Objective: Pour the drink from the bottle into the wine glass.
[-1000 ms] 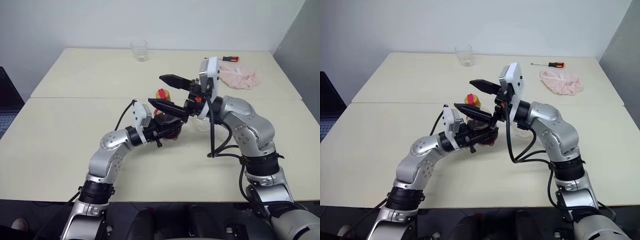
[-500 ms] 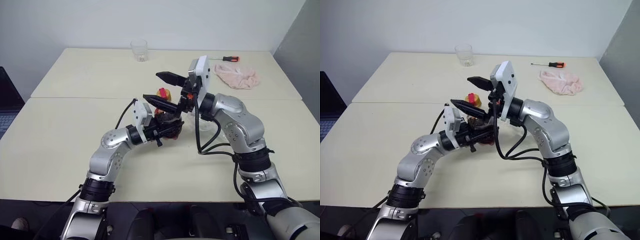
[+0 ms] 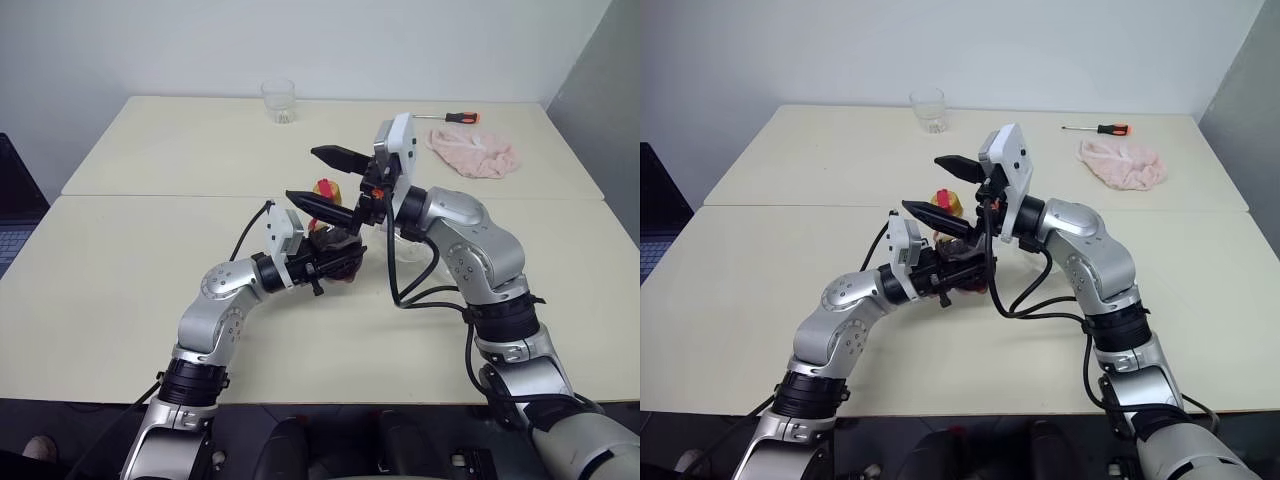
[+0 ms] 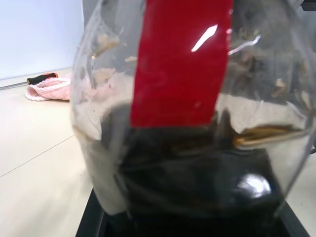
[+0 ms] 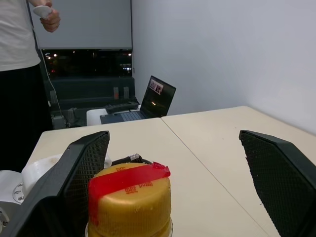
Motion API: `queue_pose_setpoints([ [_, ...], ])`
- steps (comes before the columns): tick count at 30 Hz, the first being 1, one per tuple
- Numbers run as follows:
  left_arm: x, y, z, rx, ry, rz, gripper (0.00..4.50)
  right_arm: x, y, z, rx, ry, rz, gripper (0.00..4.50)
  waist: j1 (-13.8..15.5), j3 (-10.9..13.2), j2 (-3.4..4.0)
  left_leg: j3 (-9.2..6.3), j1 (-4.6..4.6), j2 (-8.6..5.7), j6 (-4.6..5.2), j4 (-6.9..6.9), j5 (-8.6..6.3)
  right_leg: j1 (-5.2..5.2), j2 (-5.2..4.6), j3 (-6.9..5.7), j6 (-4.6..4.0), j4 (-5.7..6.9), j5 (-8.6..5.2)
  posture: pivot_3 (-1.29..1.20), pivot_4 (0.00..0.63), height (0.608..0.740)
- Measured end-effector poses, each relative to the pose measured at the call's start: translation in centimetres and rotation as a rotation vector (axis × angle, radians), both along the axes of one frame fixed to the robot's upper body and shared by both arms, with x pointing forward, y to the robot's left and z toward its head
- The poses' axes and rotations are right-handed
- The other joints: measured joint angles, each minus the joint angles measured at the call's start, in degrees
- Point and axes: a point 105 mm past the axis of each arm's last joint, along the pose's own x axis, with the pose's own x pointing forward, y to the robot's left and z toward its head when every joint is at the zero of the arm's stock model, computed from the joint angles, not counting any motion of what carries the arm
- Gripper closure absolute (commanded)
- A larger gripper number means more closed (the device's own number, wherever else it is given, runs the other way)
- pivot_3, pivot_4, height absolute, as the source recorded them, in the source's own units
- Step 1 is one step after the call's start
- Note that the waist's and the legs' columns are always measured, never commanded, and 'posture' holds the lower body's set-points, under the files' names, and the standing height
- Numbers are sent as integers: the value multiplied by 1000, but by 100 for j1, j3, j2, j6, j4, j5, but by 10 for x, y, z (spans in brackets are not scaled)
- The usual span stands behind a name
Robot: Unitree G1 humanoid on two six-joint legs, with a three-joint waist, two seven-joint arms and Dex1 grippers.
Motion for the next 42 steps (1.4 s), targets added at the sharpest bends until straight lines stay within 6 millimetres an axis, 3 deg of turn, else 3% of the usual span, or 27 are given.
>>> queue_pose_setpoints([
  [31,-6,11,-6,39,29,19,2801,0,-12,-3,-35,-28,-10,21,-1,0,0,0,0,0,0,0,0,0,0,1,0,0,0,0,150,740],
  [42,-6,14,2,21,1,22,2801,-13,-17,-3,1,158,39,21,0,0,0,-3,0,1,0,0,0,0,0,-2,0,1,0,0,150,740],
])
